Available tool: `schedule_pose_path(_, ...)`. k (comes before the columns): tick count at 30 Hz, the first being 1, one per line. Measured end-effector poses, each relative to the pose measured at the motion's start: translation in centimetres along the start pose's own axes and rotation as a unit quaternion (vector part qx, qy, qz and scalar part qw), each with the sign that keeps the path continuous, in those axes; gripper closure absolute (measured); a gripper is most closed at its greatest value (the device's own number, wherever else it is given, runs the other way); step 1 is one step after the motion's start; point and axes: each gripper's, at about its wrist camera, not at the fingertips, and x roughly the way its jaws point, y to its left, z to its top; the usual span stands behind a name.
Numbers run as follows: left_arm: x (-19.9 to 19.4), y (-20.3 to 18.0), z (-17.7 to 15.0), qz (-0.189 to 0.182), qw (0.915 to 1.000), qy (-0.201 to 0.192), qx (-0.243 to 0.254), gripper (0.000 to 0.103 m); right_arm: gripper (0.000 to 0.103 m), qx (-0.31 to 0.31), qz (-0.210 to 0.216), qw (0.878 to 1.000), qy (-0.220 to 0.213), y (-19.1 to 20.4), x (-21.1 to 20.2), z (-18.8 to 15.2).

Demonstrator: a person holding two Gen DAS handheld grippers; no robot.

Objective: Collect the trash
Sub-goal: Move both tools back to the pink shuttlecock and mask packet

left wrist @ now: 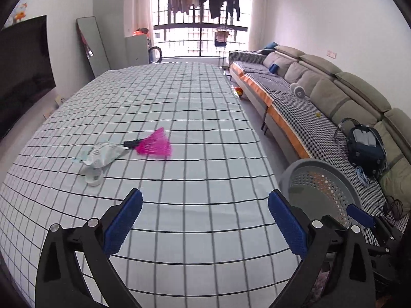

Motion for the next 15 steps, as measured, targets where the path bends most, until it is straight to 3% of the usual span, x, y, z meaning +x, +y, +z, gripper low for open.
schedule_pose_path(15, 2.3, 14.5, -0.6, 0.108, 0.9915, 0.023, -0.070, 0.006, 0.028, -0.082, 0.070, 0.994, 0.027, 10.7, 4.5, 3.2)
